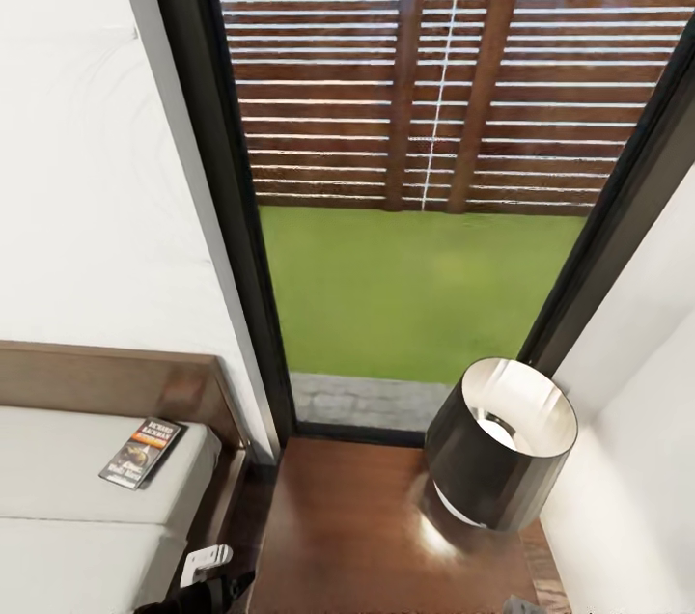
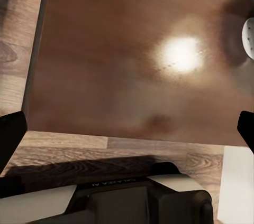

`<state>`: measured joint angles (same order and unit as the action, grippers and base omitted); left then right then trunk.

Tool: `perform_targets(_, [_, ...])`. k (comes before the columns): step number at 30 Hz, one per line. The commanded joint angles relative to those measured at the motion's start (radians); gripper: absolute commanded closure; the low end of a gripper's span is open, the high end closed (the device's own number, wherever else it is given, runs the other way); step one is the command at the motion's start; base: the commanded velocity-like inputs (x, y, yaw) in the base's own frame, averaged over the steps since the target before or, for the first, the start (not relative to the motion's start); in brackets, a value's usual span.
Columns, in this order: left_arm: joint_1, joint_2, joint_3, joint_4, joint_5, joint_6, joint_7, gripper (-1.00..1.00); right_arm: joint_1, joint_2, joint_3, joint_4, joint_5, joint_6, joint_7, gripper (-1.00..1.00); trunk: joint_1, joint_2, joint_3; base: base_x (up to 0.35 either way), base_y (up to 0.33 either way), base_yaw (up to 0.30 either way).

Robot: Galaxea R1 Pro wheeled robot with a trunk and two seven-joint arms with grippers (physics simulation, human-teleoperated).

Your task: In the bedroom, move the book from the bed onto either nightstand, and place the two sandals side by side next to the bed.

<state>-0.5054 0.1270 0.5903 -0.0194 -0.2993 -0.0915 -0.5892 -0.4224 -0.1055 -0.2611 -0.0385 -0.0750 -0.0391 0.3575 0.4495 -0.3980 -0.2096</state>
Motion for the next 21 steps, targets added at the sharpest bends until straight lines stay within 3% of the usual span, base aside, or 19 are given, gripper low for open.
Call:
perform_targets(1, [-0.001,0.000,0.006,0.001,-0.011,-0.007,-0.001,-1.00,-0.001,0.000,0.000,0.002,-0.008,-0.002,0.005,-1.00,0.000,-0.002,-0.003,0.000,0.000,0.000])
perform_targets(7, [-0.001,0.007,0.008,-0.002,-0.010,0.003,-0.008,-1.00,-0.001,0.000,0.000,0.002,-0.008,-0.002,0.005,-1.00,0.000,-0.002,-0.013,0.000,0.000,0.000])
perform_targets(10, [-0.002,0.024,0.009,-0.009,-0.009,0.054,-0.031,-1.00,-0.001,0.000,0.000,0.002,-0.008,-0.002,0.005,-1.00,0.000,-0.002,-0.017,0.000,0.000,0.000])
perform_targets(11, [-0.006,0.034,0.009,-0.019,-0.009,0.098,-0.043,-1.00,-0.001,0.000,0.000,0.002,-0.009,-0.002,0.005,-1.00,0.000,-0.002,-0.019,0.000,0.000,0.000])
perform_targets(12, [-0.012,0.058,0.009,-0.083,-0.008,0.219,-0.065,-1.00,-0.001,-0.001,0.000,0.002,-0.009,-0.002,0.005,-1.00,0.000,-0.002,-0.021,0.000,0.000,0.000])
perform_targets(13, [-0.014,0.067,0.010,-0.144,-0.008,0.289,-0.073,-1.00,-0.001,0.000,0.000,0.002,-0.009,-0.002,0.005,-1.00,0.000,-0.002,-0.022,0.000,0.000,0.000])
perform_targets(16, [-0.017,0.079,0.012,-0.407,0.004,0.517,-0.083,-1.00,-0.001,0.000,0.000,0.002,-0.008,-0.002,0.005,-1.00,0.000,-0.002,-0.027,0.000,0.000,0.000])
perform_targets(18, [-0.017,0.083,0.012,-0.576,0.031,0.656,-0.085,-1.00,-0.001,0.000,0.000,0.002,-0.008,-0.002,0.005,-1.00,0.000,-0.002,-0.030,0.000,0.000,0.000])
perform_targets(21, [-0.024,0.090,0.011,-0.813,0.067,0.824,-0.083,-1.00,-0.001,-0.001,0.000,0.002,-0.008,-0.002,0.005,-1.00,0.000,-0.002,-0.034,0.000,0.000,0.000])
